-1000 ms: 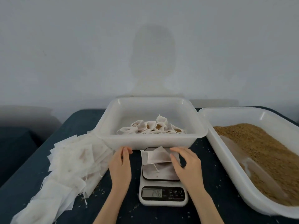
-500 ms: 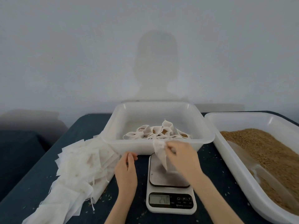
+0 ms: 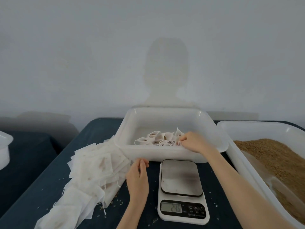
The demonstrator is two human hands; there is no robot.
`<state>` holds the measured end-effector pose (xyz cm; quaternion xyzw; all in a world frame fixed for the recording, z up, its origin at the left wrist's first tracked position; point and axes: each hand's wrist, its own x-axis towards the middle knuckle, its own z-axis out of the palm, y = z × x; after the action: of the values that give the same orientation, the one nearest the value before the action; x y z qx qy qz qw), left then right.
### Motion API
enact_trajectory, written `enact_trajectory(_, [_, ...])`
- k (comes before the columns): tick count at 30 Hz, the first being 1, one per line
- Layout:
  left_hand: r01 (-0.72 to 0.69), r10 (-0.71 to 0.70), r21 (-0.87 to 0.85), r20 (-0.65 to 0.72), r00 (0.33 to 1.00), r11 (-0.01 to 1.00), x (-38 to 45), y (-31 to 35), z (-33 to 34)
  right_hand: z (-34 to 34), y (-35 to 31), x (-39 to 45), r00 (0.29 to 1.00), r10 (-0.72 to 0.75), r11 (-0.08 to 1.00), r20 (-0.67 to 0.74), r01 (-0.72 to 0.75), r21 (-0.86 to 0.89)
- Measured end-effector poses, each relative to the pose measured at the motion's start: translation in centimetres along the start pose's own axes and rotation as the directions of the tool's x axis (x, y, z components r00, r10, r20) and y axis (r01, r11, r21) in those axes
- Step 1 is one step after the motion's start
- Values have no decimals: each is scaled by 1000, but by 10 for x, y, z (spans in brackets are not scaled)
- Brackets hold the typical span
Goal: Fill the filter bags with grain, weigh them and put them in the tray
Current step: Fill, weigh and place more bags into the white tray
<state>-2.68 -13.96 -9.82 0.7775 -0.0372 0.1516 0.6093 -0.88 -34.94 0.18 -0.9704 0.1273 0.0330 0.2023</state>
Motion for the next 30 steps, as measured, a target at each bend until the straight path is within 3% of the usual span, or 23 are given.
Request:
enact_trajectory(2, [-13, 13, 28, -6, 1000, 1000, 1, 0, -2, -4, -2, -1, 1000, 4, 999, 17, -3, -43])
enact_trajectory(5, [-152, 164, 221, -34, 986, 963, 4, 3, -9, -5, -9, -5, 987, 36, 999, -155, -36, 3])
enact_trajectory(8, [-257, 338, 449, -110, 935, 856, 10, 5, -25, -1, -20, -18, 943, -97, 988, -319, 130, 85])
enact_trajectory(11, [-84, 249, 553, -230, 941, 829, 25, 3, -45, 5, -37, -37, 907, -234, 936, -350, 308, 171])
enact_trajectory(14, [115, 41, 695, -203, 978, 710, 42, -7, -73, 21, -47, -54, 870, -353, 888, -345, 427, 168])
enact_trajectory(17, [110, -11, 666, -151, 988, 738, 49, -20, -96, 42, -52, -69, 881, -385, 878, -274, 441, 184])
enact_trajectory(20, [123, 2, 623, -196, 981, 772, 50, -19, -106, 61, -56, -81, 892, -399, 862, -212, 444, 246])
enact_trajectory(23, [87, 73, 589, -242, 967, 804, 46, -14, -110, 78, -62, -90, 905, -399, 854, -147, 426, 298])
enact_trajectory(27, [-52, 230, 568, -247, 941, 821, 33, 13, -105, 91, -74, -96, 919, -373, 764, -125, 381, 521])
enact_trajectory(30, [-84, 217, 470, -237, 947, 879, 20, 38, -99, 90, -84, -96, 936, -326, 712, -132, 336, 617])
